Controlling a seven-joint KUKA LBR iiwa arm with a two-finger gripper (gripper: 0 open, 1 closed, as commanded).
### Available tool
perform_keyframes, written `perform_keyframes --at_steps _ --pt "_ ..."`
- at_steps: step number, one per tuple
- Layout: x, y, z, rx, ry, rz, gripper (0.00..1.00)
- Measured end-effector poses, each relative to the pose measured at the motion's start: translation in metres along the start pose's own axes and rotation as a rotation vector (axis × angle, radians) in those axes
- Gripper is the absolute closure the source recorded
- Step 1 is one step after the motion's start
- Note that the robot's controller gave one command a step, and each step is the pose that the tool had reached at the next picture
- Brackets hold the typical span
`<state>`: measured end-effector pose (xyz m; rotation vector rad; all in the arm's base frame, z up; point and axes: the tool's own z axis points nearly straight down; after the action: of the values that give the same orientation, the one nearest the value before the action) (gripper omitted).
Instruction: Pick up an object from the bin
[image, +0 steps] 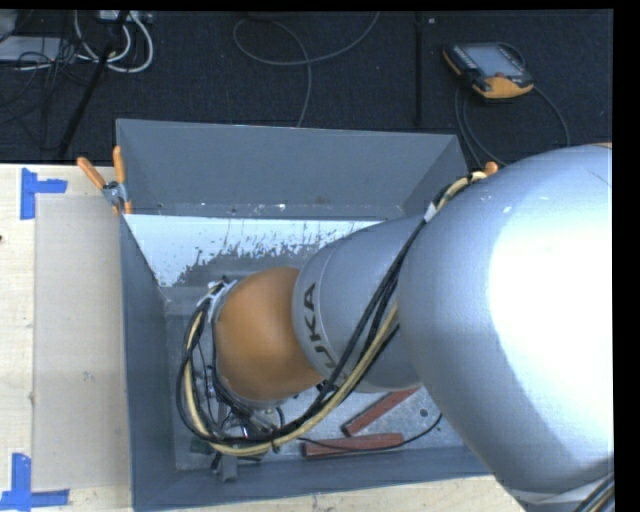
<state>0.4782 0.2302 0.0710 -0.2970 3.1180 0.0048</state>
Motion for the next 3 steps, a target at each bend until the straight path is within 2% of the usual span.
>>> perform_keyframes --at_steps 1,3 --pt "0.0030 -0.0056 0.0021 0.002 0.010 0.180 1.00" --pt "0.0038 -0.0058 -0.0008 0.003 0.013 0.180 1.00"
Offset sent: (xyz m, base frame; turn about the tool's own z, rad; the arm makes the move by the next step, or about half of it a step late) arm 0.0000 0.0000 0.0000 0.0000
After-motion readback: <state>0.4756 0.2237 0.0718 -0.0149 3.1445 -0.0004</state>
